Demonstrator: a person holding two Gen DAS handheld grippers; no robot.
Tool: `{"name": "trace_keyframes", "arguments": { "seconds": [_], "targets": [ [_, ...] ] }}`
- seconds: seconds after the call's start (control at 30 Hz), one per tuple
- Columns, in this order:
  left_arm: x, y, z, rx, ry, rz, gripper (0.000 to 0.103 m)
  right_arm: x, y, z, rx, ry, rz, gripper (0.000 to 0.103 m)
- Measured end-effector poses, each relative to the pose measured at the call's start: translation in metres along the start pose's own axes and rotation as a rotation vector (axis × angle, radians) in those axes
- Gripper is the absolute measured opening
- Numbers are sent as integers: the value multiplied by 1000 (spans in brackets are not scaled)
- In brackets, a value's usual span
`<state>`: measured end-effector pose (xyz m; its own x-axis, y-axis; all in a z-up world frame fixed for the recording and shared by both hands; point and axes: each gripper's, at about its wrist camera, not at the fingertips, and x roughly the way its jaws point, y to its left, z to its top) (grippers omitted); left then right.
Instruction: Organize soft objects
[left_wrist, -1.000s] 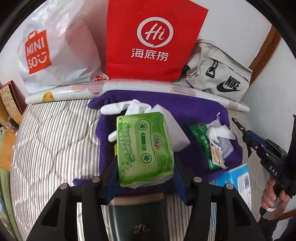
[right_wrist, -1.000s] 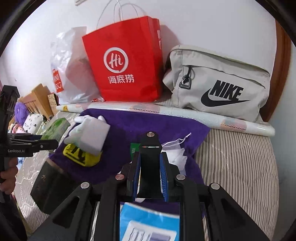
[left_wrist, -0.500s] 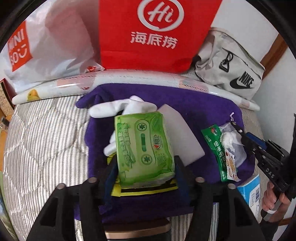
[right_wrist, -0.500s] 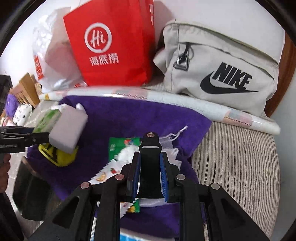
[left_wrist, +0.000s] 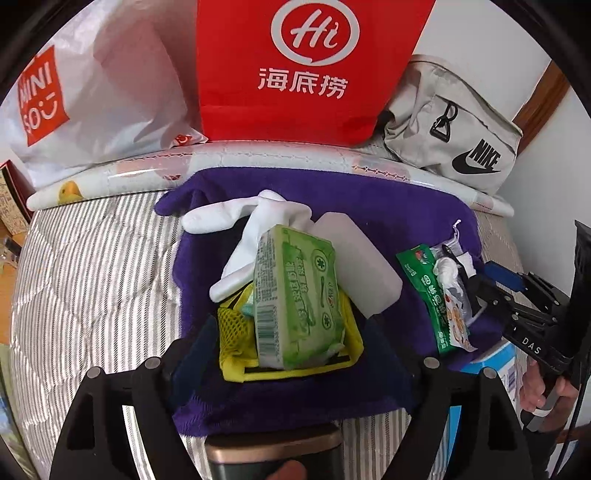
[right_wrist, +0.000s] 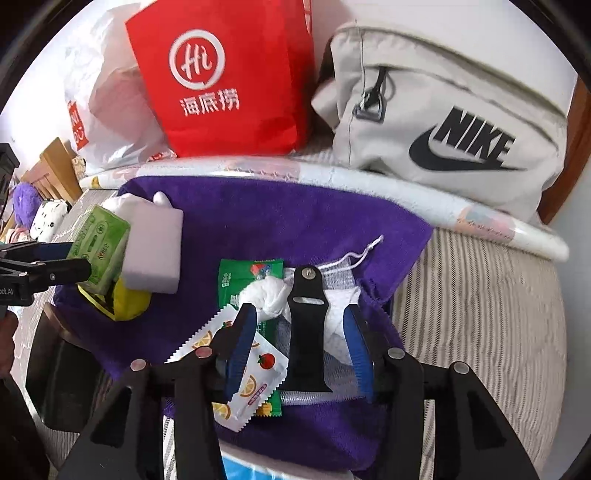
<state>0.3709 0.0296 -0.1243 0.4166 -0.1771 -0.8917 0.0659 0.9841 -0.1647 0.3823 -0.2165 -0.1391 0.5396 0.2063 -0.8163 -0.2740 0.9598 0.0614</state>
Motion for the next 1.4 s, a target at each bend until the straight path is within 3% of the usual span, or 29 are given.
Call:
{"name": "trace_keyframes", "arguments": {
  "seconds": [0.3, 0.47, 0.6, 0.67, 0.73, 0.83, 1.17, 1.4],
  "targets": [
    [-44, -3, -17, 16, -62, 61, 82, -59, 10, -11, 34, -52, -32, 49],
    [-77, -12, -44, 31, -114, 92, 82, -103, 25, -30, 33, -86, -60, 49],
    [-108, -26, -72, 58, -149, 68, 83, -136, 35, -51, 41, -110, -46, 49],
    [-127, -35, -88, 76, -179, 64, 87, -154, 39, -65, 55, -123, -40, 59],
    [-144, -41, -103, 84, -210, 69, 91, -170, 40, -76, 77, -143, -42, 80],
    [-168, -50, -125, 97, -248, 60, 93, -193, 41, -93, 113, -175, -41, 88],
    [-223, -68, -195, 92, -375, 68, 93, -248, 59, -150, 182, -214, -123, 92],
    [-244, -75, -233, 92, -407, 102, 93, -274, 73, -187, 192, -232, -96, 92]
  ]
}}
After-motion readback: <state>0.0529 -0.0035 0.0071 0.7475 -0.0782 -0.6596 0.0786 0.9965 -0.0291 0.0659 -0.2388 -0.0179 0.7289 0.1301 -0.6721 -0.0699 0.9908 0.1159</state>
